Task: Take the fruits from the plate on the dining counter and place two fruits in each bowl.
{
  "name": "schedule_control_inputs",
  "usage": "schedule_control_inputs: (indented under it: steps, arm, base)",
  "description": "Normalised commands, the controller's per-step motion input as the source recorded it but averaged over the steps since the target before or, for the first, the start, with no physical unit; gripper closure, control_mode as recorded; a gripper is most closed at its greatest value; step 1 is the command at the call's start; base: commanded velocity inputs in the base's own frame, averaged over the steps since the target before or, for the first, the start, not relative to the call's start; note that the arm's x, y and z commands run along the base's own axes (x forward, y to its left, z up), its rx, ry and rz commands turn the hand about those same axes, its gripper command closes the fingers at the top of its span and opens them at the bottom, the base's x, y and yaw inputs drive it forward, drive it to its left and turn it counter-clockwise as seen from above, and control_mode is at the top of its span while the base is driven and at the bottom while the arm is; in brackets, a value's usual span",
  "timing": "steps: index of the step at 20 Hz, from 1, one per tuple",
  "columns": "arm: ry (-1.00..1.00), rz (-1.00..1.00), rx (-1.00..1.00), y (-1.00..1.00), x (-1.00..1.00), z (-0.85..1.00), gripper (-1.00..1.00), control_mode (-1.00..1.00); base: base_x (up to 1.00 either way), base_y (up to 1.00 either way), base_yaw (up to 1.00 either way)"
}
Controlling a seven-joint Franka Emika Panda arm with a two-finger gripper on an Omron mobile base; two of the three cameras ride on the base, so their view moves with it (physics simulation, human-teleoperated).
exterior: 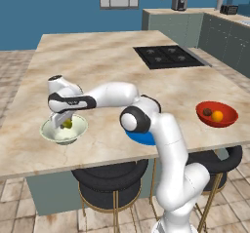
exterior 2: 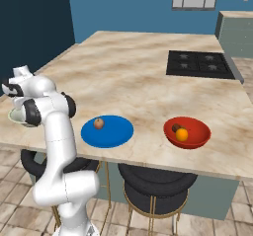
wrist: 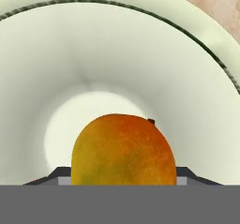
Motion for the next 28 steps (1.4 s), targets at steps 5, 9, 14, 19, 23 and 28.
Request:
schedule_control_inputs:
  steps: [5, 9, 14, 19, 23, 28]
  arm:
    - [0.0, 0.0, 0.0, 0.0, 0.0, -0.36, 1.0, -1.0]
    - [0.0, 0.0, 0.0, 0.0, 0.0, -0.19, 1.0, -1.0]
    - [0.0, 0.0, 0.0, 0.0, 0.0, 0.0, -1.0, -1.0]
    - [0.0, 0.0, 0.0, 0.0, 0.03, 0.01, -1.0, -1.0]
    - [0.0, 0.0, 0.0, 0.0, 0.0, 0.25, -1.0, -1.0]
    - [-0.01, 0.0, 0.05, -0.09, -0.15, 0.56, -1.0, -1.0]
  base:
    - [0.0, 0.0, 0.0]
    - [0.0, 0.0, 0.0]
    - [0.0, 0.0, 0.0]
    - [0.0, 0.0, 0.0]
    - [0.0, 0.0, 0.0]
    - [0.0, 0.0, 0.0]
